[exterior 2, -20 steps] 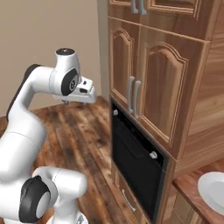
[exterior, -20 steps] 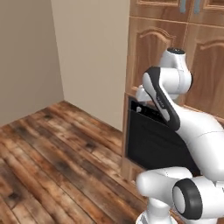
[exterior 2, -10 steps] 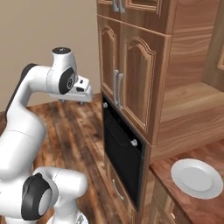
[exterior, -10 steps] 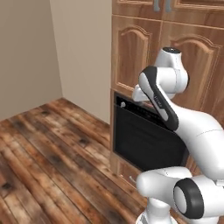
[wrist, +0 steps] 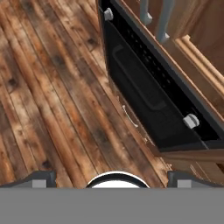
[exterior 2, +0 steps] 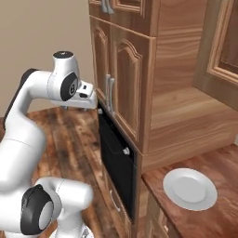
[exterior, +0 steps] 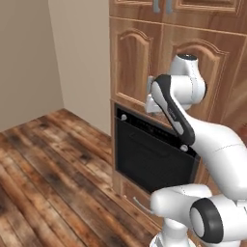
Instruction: Take the baked cake out of the oven and place it on the plate for cooling. Then close the oven door.
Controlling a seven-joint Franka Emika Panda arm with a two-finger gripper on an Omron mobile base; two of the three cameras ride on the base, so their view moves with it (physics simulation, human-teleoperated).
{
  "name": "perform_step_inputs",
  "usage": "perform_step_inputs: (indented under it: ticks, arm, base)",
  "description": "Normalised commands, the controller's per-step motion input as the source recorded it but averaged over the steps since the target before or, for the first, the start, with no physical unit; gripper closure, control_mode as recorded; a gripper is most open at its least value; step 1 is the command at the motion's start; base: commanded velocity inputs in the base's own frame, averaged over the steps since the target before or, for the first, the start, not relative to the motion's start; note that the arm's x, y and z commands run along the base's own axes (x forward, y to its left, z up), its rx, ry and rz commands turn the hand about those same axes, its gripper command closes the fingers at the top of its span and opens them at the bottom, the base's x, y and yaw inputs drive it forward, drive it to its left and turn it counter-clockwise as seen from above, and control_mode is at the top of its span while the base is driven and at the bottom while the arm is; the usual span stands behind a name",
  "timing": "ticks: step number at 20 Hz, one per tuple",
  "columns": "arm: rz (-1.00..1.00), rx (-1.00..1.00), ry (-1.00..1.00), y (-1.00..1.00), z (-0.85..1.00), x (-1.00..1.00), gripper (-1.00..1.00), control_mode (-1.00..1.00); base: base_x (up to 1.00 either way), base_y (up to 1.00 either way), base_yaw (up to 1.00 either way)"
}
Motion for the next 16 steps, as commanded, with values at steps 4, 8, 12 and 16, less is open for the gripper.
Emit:
perform_step_inputs:
  ticks: [4, 8, 12, 16]
  arm:
    - [0.0, 0.0, 0.0, 0.0, 0.0, 0.0, -1.0, 1.0]
    - [0.0, 0.0, 0.0, 0.0, 0.0, 0.0, -1.0, 1.0]
    - [0.0, 0.0, 0.0, 0.0, 0.0, 0.0, -1.0, 1.0]
    - [0.0, 0.0, 0.0, 0.0, 0.0, 0.0, -1.0, 1.0]
  base:
    - [0.0, -0.74, 0.0]
    - [-0.18, -0.54, 0.0]
    - [-0.26, -0.41, -0.03]
    - [-0.14, -0.4, -0.03]
